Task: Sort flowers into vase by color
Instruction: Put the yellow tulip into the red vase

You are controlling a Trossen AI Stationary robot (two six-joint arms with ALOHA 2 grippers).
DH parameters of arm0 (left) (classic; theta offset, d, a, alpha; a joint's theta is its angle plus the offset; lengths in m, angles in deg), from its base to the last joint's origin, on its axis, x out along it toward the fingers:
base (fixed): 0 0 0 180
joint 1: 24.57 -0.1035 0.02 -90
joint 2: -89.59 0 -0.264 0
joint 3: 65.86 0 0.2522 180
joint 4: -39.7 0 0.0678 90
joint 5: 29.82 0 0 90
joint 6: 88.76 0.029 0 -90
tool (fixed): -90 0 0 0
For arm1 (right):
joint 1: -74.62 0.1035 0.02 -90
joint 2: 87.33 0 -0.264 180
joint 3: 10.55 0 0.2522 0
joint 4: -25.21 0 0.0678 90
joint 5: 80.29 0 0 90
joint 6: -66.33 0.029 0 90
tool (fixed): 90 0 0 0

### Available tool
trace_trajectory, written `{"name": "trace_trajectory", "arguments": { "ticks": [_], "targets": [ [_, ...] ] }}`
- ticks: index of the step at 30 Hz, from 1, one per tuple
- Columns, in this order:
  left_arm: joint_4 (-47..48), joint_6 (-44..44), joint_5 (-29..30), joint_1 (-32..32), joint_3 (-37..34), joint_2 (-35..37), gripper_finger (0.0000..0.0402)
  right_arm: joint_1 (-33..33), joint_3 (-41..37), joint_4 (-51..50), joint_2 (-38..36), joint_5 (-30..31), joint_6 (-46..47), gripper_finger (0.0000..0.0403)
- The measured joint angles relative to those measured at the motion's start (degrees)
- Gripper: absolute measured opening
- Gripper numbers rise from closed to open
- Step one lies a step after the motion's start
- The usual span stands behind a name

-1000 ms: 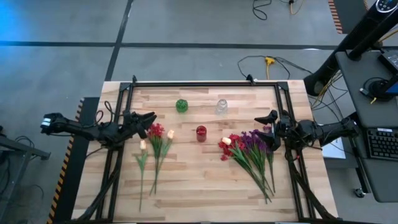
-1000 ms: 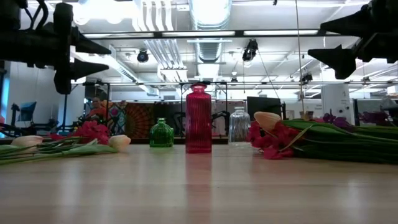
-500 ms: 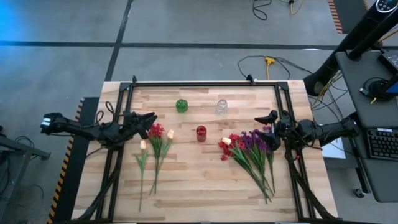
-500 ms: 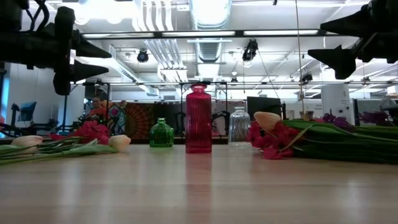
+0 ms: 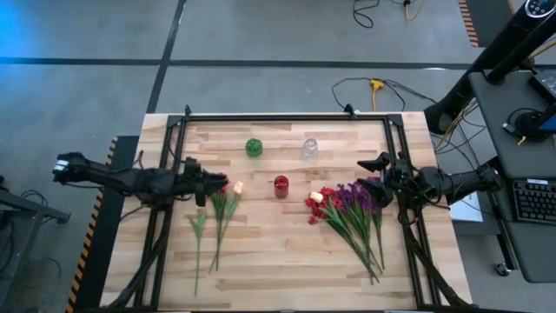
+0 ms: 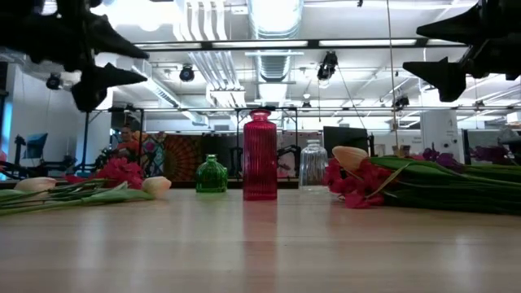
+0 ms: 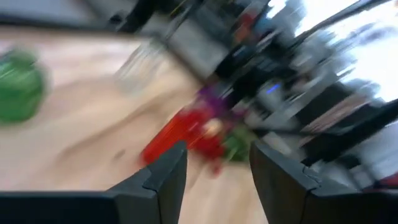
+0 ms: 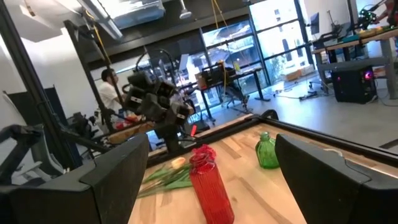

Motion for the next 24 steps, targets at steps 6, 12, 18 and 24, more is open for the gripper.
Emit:
{"name": "trace_trajectory", "arguments": {
  "ticks": [6,12,18,24],
  "targets": [
    [32.4,-14.5,-0.9,0.9,15.1,-8.7,0.0153,0.0,0.0,-0.2,0.2,0.0,0.0,0.0341],
    [37.3,-22.9,-7.1,2.6,21.2,-17.1,0.0153,0.0,0.0,-0.2,0.2,0.0,0.0,0.0341],
    [38.1,-29.7,-12.9,4.7,25.3,-25.9,0.0153,0.0,0.0,-0.2,0.2,0.0,0.0,0.0341],
    [38.0,-32.4,-12.9,7.0,29.7,-36.3,0.0153,0.0,0.0,-0.3,0.8,0.0,0.0,0.0341]
  ]
}}
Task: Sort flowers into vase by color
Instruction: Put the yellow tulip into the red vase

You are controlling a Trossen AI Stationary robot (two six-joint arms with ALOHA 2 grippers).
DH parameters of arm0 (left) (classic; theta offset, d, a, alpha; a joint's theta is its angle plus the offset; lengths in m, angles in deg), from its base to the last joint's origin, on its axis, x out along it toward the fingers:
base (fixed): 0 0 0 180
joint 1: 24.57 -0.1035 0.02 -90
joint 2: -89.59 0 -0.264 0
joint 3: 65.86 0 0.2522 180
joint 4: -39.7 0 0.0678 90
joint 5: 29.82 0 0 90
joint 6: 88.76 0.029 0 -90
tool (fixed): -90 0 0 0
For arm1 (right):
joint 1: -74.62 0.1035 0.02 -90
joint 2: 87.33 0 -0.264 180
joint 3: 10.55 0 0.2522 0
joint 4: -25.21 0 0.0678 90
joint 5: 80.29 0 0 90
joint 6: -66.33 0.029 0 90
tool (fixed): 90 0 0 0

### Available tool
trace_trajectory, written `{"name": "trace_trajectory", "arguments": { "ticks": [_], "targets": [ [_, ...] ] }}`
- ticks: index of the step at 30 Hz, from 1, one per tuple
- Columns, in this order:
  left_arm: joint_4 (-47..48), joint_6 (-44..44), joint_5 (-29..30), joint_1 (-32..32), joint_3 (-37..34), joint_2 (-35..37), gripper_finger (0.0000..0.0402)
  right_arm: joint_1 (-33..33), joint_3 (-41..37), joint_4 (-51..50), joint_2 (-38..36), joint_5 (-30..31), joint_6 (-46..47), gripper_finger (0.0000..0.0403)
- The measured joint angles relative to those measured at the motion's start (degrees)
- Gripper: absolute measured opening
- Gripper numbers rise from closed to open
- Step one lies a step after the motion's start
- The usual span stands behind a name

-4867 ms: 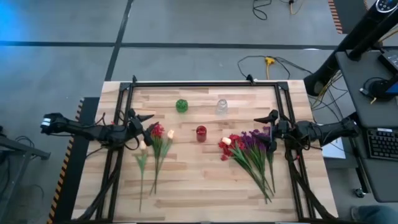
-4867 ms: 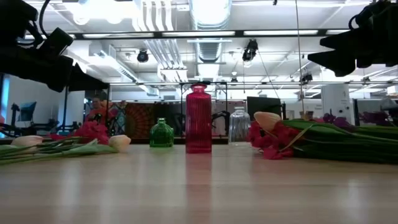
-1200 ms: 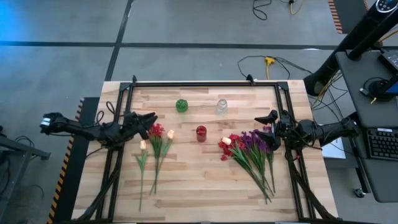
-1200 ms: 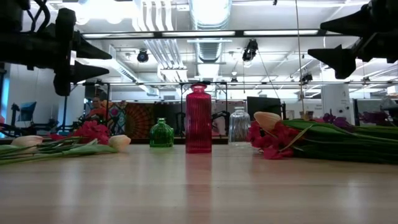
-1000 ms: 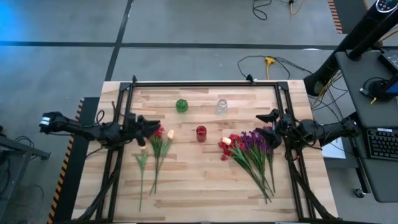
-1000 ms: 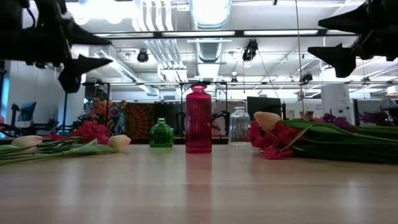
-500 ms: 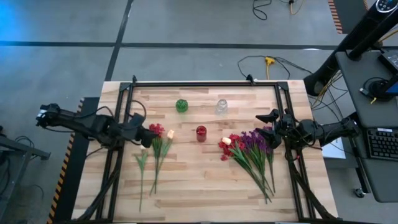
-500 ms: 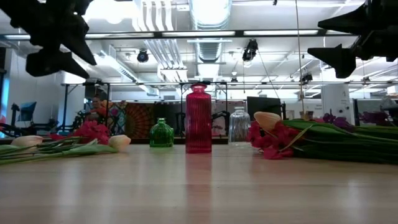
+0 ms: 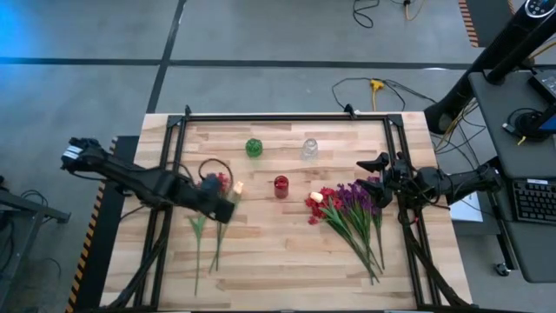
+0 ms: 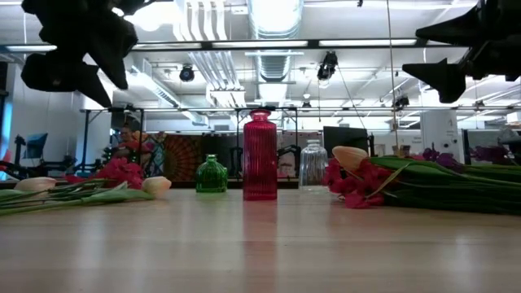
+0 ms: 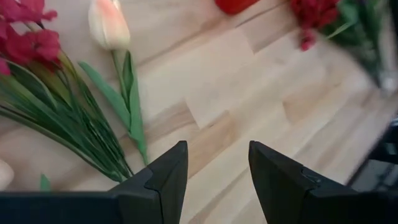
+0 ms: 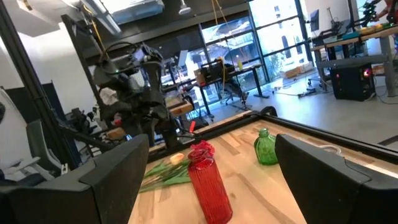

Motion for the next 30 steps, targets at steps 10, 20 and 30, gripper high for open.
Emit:
{"name": "trace_trajectory", "arguments": {
  "ticks": [10,20,30],
  "targets": [
    [11.2,1.9,-1.5,1.2,10.2,-16.5,0.0153,0.0,0.0,0.0,0.2,-0.3,2.1,0.0341],
    [13.0,3.7,-2.6,3.4,15.3,-26.3,0.0191,0.0,0.0,-0.4,0.3,-4.6,4.1,0.0341],
    [13.0,7.6,-2.8,2.0,15.1,-31.6,0.0229,0.0,0.0,-2.6,0.2,-5.0,5.0,0.0341]
  ]
}}
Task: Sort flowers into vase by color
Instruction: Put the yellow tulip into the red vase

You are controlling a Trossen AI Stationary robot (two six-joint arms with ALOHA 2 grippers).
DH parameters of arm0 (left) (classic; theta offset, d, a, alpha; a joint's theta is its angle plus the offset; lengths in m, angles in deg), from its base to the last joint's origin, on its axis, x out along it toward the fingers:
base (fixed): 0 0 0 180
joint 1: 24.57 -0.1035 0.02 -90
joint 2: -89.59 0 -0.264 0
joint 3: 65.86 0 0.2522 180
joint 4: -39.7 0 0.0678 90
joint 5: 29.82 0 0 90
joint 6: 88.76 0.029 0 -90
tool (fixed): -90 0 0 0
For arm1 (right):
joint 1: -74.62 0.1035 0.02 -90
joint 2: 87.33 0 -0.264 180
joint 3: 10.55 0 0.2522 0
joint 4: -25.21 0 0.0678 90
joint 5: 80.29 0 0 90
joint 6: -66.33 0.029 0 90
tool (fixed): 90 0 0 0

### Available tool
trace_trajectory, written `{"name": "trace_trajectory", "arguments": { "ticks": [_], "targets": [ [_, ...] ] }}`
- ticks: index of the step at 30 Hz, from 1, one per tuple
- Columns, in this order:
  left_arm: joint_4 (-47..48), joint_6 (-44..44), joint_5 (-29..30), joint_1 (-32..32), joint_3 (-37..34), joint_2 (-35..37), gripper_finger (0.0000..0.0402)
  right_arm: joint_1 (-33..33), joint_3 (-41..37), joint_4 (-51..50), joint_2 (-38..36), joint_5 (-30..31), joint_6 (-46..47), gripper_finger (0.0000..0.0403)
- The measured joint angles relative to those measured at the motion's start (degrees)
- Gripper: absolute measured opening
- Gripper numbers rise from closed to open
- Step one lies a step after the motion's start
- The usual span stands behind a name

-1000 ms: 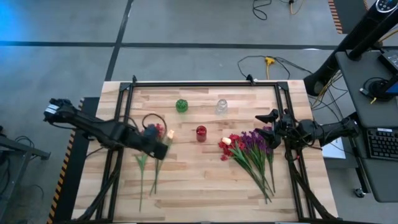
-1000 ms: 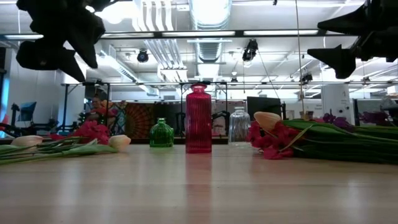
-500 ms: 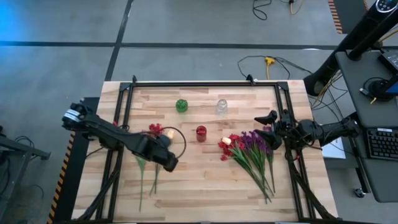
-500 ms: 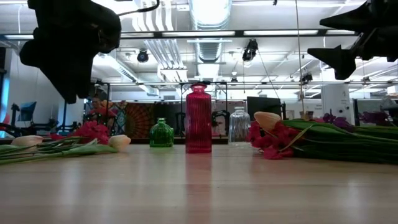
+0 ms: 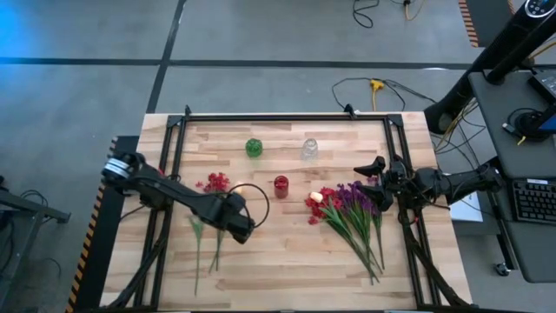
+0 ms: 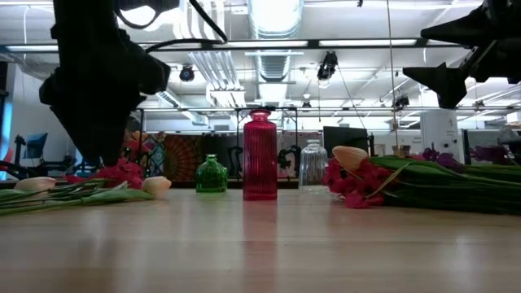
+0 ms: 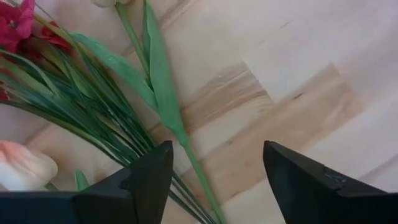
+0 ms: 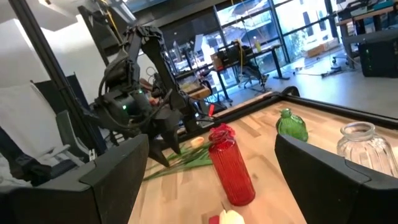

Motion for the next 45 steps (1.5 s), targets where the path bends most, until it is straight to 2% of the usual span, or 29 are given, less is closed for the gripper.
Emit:
{"name": "trace_trajectory", "arguments": {
  "ticks": [8,18,28,41,45],
  "targets": [
    [0.0,1.8,-0.1,-2.0,-0.7,-2.4,0.0210,0.0,0.0,0.1,0.0,-0.1,0.1,0.0341],
    [-3.7,3.9,-1.2,-4.3,-4.6,-2.8,0.0209,0.0,0.0,0.1,0.0,-0.1,0.1,0.0341],
    [-5.8,4.9,-1.3,-5.6,-5.3,-3.2,0.0205,0.0,0.0,0.1,0.0,-0.1,0.0,0.0341],
    [-8.8,4.4,-1.3,-6.7,-8.3,-2.9,0.0159,0.0,0.0,0.1,0.0,-0.1,0.0,0.0341],
    [-8.8,4.2,-1.1,-6.7,-8.4,-2.9,0.0131,0.0,0.0,0.1,0.0,-0.1,0.0,0.0341]
  ]
}}
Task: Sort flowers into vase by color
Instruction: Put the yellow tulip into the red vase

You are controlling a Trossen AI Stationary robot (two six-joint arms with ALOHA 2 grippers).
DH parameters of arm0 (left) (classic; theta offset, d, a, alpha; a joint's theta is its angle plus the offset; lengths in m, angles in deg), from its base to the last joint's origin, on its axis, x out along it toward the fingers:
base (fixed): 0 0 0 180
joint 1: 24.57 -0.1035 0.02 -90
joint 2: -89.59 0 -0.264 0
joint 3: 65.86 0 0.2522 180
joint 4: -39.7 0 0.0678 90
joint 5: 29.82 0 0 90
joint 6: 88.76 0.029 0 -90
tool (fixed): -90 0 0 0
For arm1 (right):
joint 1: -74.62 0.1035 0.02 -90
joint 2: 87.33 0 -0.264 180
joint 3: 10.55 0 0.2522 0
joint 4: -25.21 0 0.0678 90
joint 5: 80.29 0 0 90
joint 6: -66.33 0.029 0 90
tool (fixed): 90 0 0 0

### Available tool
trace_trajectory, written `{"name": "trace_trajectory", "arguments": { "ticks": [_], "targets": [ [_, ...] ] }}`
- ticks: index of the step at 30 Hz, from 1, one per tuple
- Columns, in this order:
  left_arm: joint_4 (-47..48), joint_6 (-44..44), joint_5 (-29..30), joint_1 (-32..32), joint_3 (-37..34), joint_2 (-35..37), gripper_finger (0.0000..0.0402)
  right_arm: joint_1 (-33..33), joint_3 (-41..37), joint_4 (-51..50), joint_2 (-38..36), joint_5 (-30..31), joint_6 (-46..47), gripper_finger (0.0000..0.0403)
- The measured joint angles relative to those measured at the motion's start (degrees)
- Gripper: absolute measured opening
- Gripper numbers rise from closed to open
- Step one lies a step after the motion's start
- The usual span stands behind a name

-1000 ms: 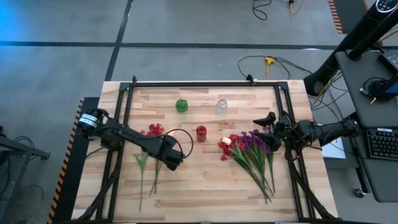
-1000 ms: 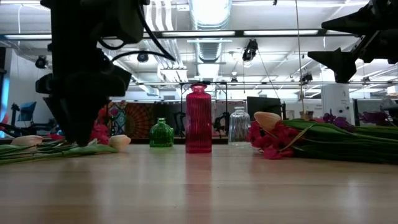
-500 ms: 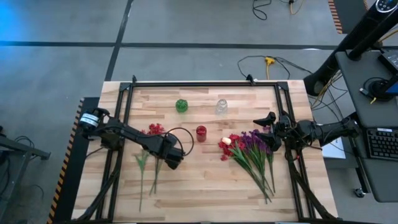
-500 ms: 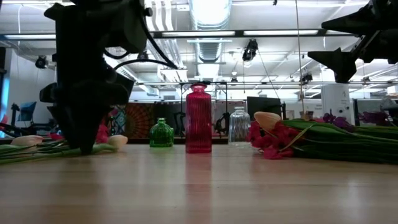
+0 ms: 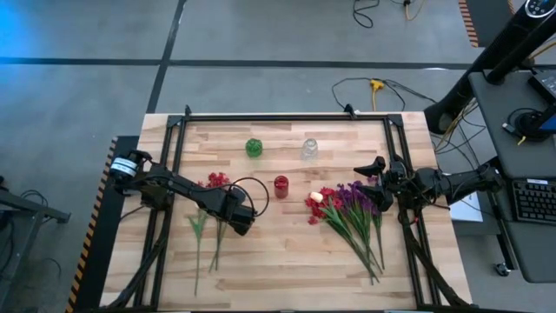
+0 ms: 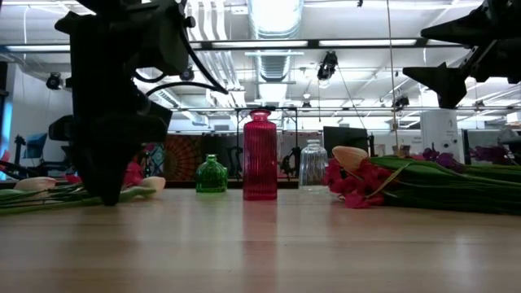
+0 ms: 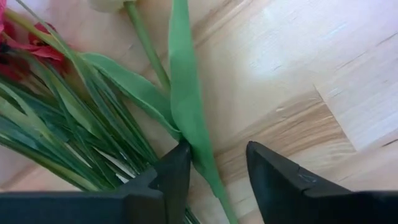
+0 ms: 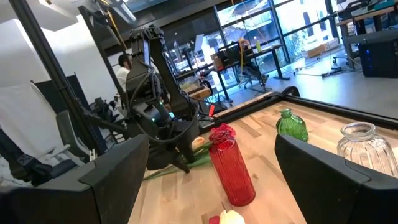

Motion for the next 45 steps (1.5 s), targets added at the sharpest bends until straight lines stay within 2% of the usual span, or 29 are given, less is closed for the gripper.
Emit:
{"name": "trace_trajectory", "arguments": {
  "ticks": [8,13,27,38,43,45],
  "targets": [
    [0.6,-1.7,1.3,0.0,-0.1,-0.1,0.0045,0.0,0.0,0.0,0.0,0.0,0.0,0.0341],
    [0.6,-2.3,1.5,0.0,-0.2,-0.1,0.0007,0.0,0.0,0.0,0.0,0.0,0.0,0.0341],
    [-0.7,-3.0,2.8,0.0,-0.2,1.8,0.0002,0.0,0.0,0.0,0.0,0.0,0.0,0.0341],
    [2.6,-2.8,11.8,0.1,-0.2,16.7,0.0001,0.0,0.0,0.0,0.0,0.0,0.0,0.0341],
    [2.4,0.1,18.1,0.2,-0.1,24.3,0.0001,0.0,0.0,0.0,0.0,0.0,0.0,0.0341],
    [0.3,3.8,21.3,0.4,-0.1,26.9,0.0001,0.0,0.0,0.0,0.0,0.0,0.0,0.0341]
  ]
}}
